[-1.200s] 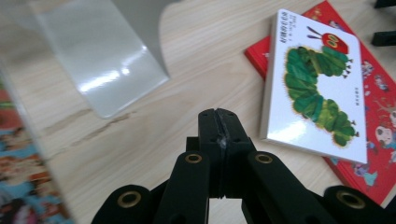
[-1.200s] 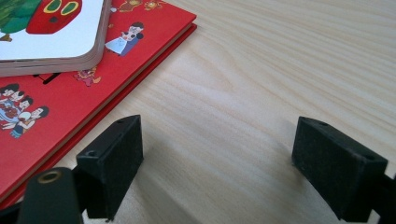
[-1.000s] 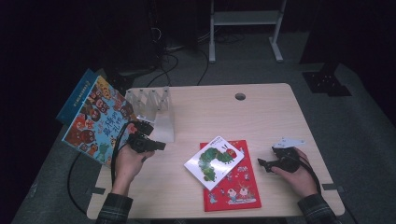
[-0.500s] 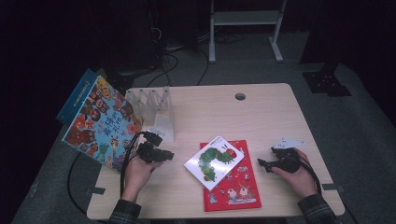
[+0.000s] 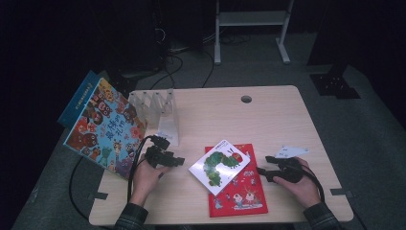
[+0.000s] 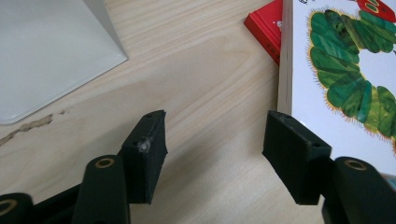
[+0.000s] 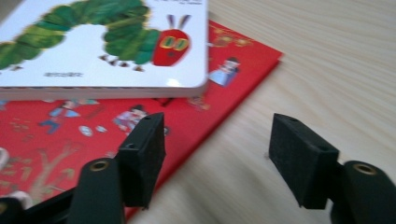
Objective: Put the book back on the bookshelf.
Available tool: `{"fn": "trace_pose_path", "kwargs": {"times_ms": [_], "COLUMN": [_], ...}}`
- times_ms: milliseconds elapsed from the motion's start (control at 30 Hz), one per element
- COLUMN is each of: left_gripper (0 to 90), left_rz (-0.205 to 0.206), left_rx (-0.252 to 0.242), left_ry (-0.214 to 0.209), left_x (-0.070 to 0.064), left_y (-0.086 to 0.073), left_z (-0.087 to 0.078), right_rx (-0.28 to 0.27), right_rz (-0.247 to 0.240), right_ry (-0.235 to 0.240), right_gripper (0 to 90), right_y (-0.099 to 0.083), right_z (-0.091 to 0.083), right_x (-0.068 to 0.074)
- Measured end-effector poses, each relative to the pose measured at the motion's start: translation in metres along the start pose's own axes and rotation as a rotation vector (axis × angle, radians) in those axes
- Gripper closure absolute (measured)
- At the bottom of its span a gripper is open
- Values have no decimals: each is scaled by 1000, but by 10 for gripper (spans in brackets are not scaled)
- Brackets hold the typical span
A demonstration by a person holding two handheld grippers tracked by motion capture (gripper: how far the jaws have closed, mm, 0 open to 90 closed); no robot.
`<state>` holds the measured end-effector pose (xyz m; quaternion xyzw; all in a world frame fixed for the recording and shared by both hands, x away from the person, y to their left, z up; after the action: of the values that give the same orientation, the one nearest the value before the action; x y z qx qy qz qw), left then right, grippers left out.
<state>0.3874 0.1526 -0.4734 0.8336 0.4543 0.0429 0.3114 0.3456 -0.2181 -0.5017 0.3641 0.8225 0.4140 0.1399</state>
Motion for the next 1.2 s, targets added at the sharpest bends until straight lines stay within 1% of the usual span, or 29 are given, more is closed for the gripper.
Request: {"fn": "trace_pose_path", "kwargs": {"times_ms": [67,133,267,300,333,400,600,633,667,700,767,833,900,967,1000,1033,1067,1200], "left_gripper": [348,300,207,186,184,182,187,187,187,187,187,187,187,190,191,192,191,202], "left_rz": [0,2,22,22,29,33,32,38,38,45,50,60,69,79,79,87,95,97], "left_rx": [7,13,35,35,36,34,36,41,41,51,54,62,73,74,74,75,78,88], "left_ry": [-8,-16,-1,-1,3,8,-8,-17,-17,-29,-31,-41,-53,-61,-61,-66,-67,-80], "left_x": [-1,-2,-4,-4,-5,-5,-7,-9,-9,-13,-15,-20,-23,-27,-27,-29,-30,-34], "left_y": [1,1,2,2,2,2,1,1,1,0,0,-1,-2,-3,-3,-5,-5,-8], "left_z": [6,11,20,20,24,26,25,25,25,26,27,27,28,28,28,27,27,26], "right_rx": [9,23,27,28,26,24,16,15,15,16,12,11,4,4,4,-1,-2,-6], "right_rz": [-6,-14,-19,-17,-19,-17,-17,-18,-18,-21,-24,-19,-28,-34,-34,-32,-31,-36], "right_ry": [22,36,60,64,69,77,89,92,92,96,95,98,103,96,96,106,107,116], "right_gripper": [304,293,286,286,286,286,286,287,287,287,290,292,289,283,283,287,287,290], "right_y": [1,1,4,4,5,6,10,10,10,11,12,12,13,14,14,14,14,14], "right_z": [3,7,13,14,15,17,22,23,23,25,27,28,30,31,31,31,31,32], "right_x": [6,12,20,22,23,25,28,28,28,29,28,28,29,29,29,28,27,27]}}
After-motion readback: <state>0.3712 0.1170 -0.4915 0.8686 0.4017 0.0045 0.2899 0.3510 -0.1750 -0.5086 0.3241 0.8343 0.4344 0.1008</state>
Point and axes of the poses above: each handheld gripper's, and its own axes: z roughly forward along the jaws, y roughly out of its top, x roughly to its left, the point moved 5 cm from there along z, roughly forward along the jaws
